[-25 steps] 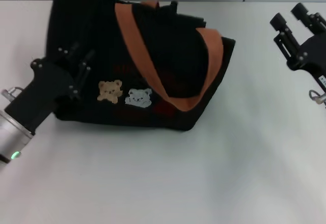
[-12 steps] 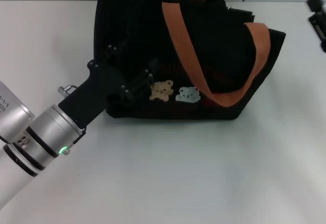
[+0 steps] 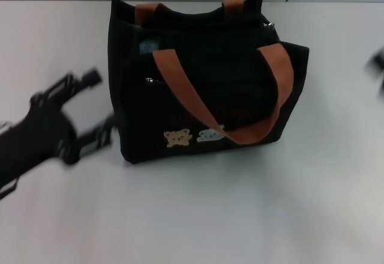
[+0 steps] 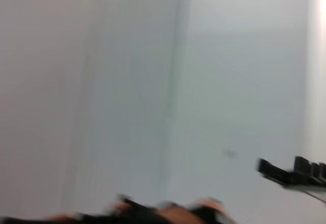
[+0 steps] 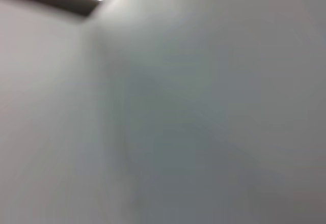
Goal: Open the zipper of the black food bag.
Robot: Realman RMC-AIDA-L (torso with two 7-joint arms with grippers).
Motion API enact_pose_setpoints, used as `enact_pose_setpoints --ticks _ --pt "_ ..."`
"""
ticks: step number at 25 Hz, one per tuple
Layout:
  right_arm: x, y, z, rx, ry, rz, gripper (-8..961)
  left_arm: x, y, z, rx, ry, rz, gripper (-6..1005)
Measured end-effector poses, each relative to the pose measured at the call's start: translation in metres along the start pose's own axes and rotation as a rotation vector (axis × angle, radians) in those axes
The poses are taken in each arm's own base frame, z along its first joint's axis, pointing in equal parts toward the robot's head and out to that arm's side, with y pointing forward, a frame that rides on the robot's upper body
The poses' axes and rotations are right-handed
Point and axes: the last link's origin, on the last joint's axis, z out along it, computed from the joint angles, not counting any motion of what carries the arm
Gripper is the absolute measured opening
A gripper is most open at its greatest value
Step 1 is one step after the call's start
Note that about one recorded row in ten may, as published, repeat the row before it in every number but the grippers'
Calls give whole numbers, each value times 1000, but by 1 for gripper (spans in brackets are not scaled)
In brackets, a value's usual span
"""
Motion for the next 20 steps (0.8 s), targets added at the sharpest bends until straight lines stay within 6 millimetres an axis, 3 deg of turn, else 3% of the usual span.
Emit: enact_pose_setpoints --ticks 3,7,12,20 --pt "0 22 0 -340 163 35 760 6 16 -21 -198 -95 9 832" --pt "12 34 12 -574 321 82 760 0 24 -26 -306 -183 -14 832" --pt "24 37 27 -618 369 82 760 -4 28 -21 -332 -197 -29 832" --pt "25 38 29 -622 369 84 760 -6 31 -19 -329 -188 -35 832"
